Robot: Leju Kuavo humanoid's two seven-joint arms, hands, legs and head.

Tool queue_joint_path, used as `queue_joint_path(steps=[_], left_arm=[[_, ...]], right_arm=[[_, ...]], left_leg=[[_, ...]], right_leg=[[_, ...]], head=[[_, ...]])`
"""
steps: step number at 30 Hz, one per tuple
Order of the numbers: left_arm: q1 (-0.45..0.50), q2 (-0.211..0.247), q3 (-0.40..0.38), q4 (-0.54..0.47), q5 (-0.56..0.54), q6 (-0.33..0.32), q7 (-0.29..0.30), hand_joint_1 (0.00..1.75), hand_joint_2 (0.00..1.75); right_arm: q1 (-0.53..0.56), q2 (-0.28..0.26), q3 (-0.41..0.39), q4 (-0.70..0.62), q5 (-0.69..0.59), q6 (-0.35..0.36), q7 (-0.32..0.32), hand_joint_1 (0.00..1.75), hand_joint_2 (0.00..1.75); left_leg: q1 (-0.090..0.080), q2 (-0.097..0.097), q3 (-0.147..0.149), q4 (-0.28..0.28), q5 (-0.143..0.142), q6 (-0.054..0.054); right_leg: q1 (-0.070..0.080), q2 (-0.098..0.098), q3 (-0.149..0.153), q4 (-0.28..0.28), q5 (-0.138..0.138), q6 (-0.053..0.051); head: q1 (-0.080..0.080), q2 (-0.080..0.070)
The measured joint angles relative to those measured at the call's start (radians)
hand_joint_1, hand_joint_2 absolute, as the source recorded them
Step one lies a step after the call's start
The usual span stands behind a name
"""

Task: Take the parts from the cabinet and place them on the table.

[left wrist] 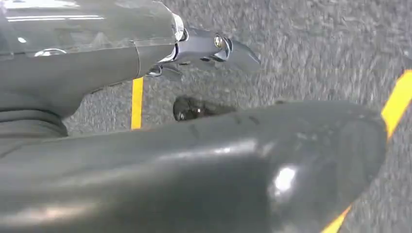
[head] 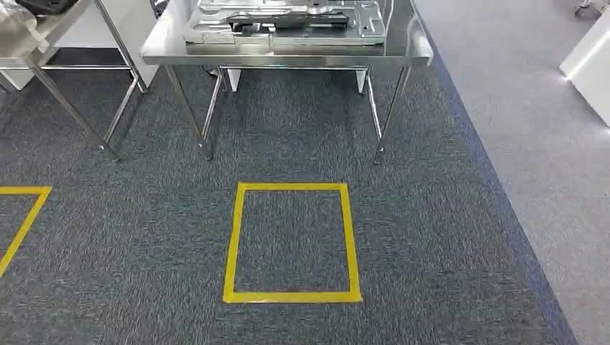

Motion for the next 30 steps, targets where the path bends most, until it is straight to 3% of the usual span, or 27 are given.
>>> queue_joint_path(steps=[1,2,3,5,6,7,8,11,12,16,17,18,20,21,22,23,25,26,27,28,30], left_arm=[[0.000,0.000,0.000,0.000,0.000,0.002,0.001,0.00,0.00],[-0.002,-0.002,0.000,0.000,0.000,0.003,0.002,0.00,0.00],[-0.004,-0.002,0.000,0.000,0.000,0.004,0.002,0.00,0.00],[-0.003,-0.002,0.000,0.000,-0.001,0.006,0.002,0.00,0.00],[-0.002,-0.002,0.000,0.000,-0.001,0.007,0.002,0.00,0.00],[0.000,-0.002,0.000,0.000,0.000,0.008,0.002,0.00,0.00],[0.000,-0.002,0.000,0.000,-0.001,0.008,0.002,0.00,0.00],[-0.001,-0.003,0.000,0.000,-0.001,0.008,0.002,0.00,0.00],[0.000,-0.003,0.000,0.000,-0.002,0.008,0.002,0.00,0.00],[0.001,-0.003,0.000,0.000,-0.008,0.001,-0.011,0.00,0.00],[0.004,-0.002,0.000,0.000,-0.008,-0.001,-0.014,0.00,0.00],[0.004,-0.002,0.000,0.000,-0.010,-0.003,-0.018,0.00,0.00],[0.006,-0.002,0.000,0.000,-0.013,-0.010,-0.019,0.00,0.00],[0.007,-0.002,0.000,0.000,-0.017,-0.010,-0.019,0.00,0.00],[0.010,-0.002,0.000,0.000,-0.018,-0.010,-0.019,0.00,0.00],[0.012,-0.002,0.000,0.000,-0.019,-0.011,-0.019,0.00,0.00],[0.013,-0.002,-0.001,0.000,-0.022,-0.013,-0.019,0.00,0.00],[0.011,-0.002,-0.002,0.000,-0.024,-0.013,-0.020,0.00,0.00],[0.006,-0.002,-0.003,0.000,-0.028,-0.017,-0.021,0.00,0.00],[0.002,-0.002,-0.006,0.000,-0.029,-0.020,-0.021,0.00,0.00],[0.002,-0.002,-0.010,0.000,-0.032,-0.024,-0.021,0.00,0.00]], right_arm=[[-0.001,0.000,-0.002,0.000,-0.003,0.000,-0.002,0.00,0.00],[-0.001,-0.001,-0.003,0.000,-0.004,0.000,-0.004,0.00,0.00],[-0.001,0.000,-0.005,0.000,-0.006,0.002,-0.005,0.00,0.00],[-0.001,0.000,-0.009,0.000,-0.006,0.005,-0.005,0.00,0.00],[0.000,0.001,-0.010,0.000,-0.006,0.005,-0.005,0.00,0.00],[0.002,0.001,-0.011,0.000,-0.006,0.005,-0.005,0.00,0.00],[0.002,0.001,-0.011,0.000,-0.006,0.005,-0.005,0.00,0.00],[0.002,0.001,-0.016,0.000,-0.006,0.006,-0.005,0.00,0.00],[0.000,0.001,-0.017,0.000,-0.005,0.008,-0.005,0.00,0.00],[0.006,0.001,-0.015,0.000,0.039,0.018,-0.005,0.00,0.00],[0.006,0.002,-0.008,0.000,0.062,0.018,-0.005,0.00,0.00],[0.007,0.002,0.004,0.000,0.095,0.018,-0.005,0.00,0.00],[0.013,0.001,0.043,0.000,0.170,0.024,-0.005,0.00,0.00],[0.014,0.000,0.058,0.000,0.184,0.026,-0.005,0.00,0.00],[0.014,0.000,0.073,0.000,0.201,0.034,-0.005,0.00,0.00],[0.014,-0.001,0.089,0.000,0.222,0.043,-0.005,0.00,0.00],[0.013,-0.001,0.124,0.000,0.254,0.054,0.006,0.00,0.00],[0.013,-0.001,0.140,0.000,0.263,0.054,0.013,0.00,0.00],[0.015,-0.001,0.153,0.000,0.270,0.053,0.019,0.00,0.00],[0.015,-0.001,0.160,0.001,0.272,0.051,0.021,0.00,0.00],[0.010,-0.007,0.172,0.000,0.280,0.044,0.027,0.00,0.00]], left_leg=[[0.008,0.000,-0.002,-0.013,0.009,0.010],[0.012,0.003,0.001,-0.019,0.018,0.016],[0.013,0.003,-0.005,-0.019,0.022,0.023],[0.010,0.004,-0.016,-0.017,0.029,0.027],[0.009,0.004,-0.021,-0.015,0.031,0.026],[0.009,0.003,-0.025,-0.012,0.032,0.025],[0.008,0.003,-0.027,-0.008,0.032,0.025],[0.008,0.002,-0.029,0.004,0.028,0.018],[0.000,-0.002,-0.040,0.011,0.024,0.009],[0.001,-0.009,-0.043,0.014,0.029,-0.012],[0.007,-0.010,-0.045,0.029,0.015,-0.017],[0.007,-0.009,-0.063,0.067,-0.017,-0.023],[0.012,-0.009,-0.144,0.244,-0.112,-0.034],[0.014,-0.009,-0.175,0.315,-0.137,-0.037],[0.016,-0.009,-0.189,0.348,-0.140,-0.039],[0.017,-0.009,-0.179,0.331,-0.120,-0.039],[0.017,0.002,-0.099,0.177,-0.035,-0.036],[0.016,0.033,-0.047,0.077,0.006,-0.031],[0.009,0.079,-0.025,0.020,0.000,-0.023],[0.005,0.062,-0.030,0.020,0.007,-0.010],[0.004,0.043,-0.038,0.024,0.008,-0.002]], right_leg=[[0.007,0.000,0.000,0.001,0.001,0.008],[0.001,0.006,-0.007,0.017,-0.016,0.011],[0.001,0.009,-0.032,0.069,-0.059,0.012],[-0.005,0.010,-0.108,0.239,-0.148,0.020],[-0.006,0.010,-0.138,0.308,-0.171,0.023],[-0.008,0.010,-0.146,0.333,-0.168,0.024],[-0.009,0.010,-0.127,0.301,-0.140,0.025],[-0.010,0.010,0.009,0.050,-0.025,0.015],[-0.005,0.012,0.029,0.010,-0.035,0.013],[-0.005,0.005,0.021,0.005,-0.027,-0.010],[-0.009,-0.006,0.022,0.000,-0.021,-0.019],[-0.010,-0.008,0.019,0.000,-0.021,-0.025],[-0.007,-0.022,0.011,0.000,-0.019,-0.030],[-0.006,-0.028,0.009,0.001,-0.018,-0.030],[-0.005,-0.034,0.008,0.002,-0.018,-0.030],[-0.005,-0.041,0.009,0.003,-0.018,-0.030],[-0.006,-0.056,0.012,0.006,-0.020,-0.027],[-0.005,-0.064,0.014,0.008,-0.022,-0.023],[0.002,-0.073,0.015,0.011,-0.025,-0.016],[0.003,-0.081,0.015,0.013,-0.026,-0.009],[0.001,-0.099,0.016,0.012,-0.025,0.002]], head=[[0.000,0.000],[0.000,0.000],[0.000,0.000],[0.000,0.000],[0.000,0.000],[0.000,0.000],[0.000,0.000],[0.000,0.000],[0.000,0.000],[0.000,0.000],[0.000,0.000],[0.000,0.000],[0.000,0.000],[0.000,0.000],[0.000,0.000],[0.000,0.000],[0.000,0.000],[0.000,0.000],[0.000,0.000],[0.000,0.000],[0.000,0.000]])
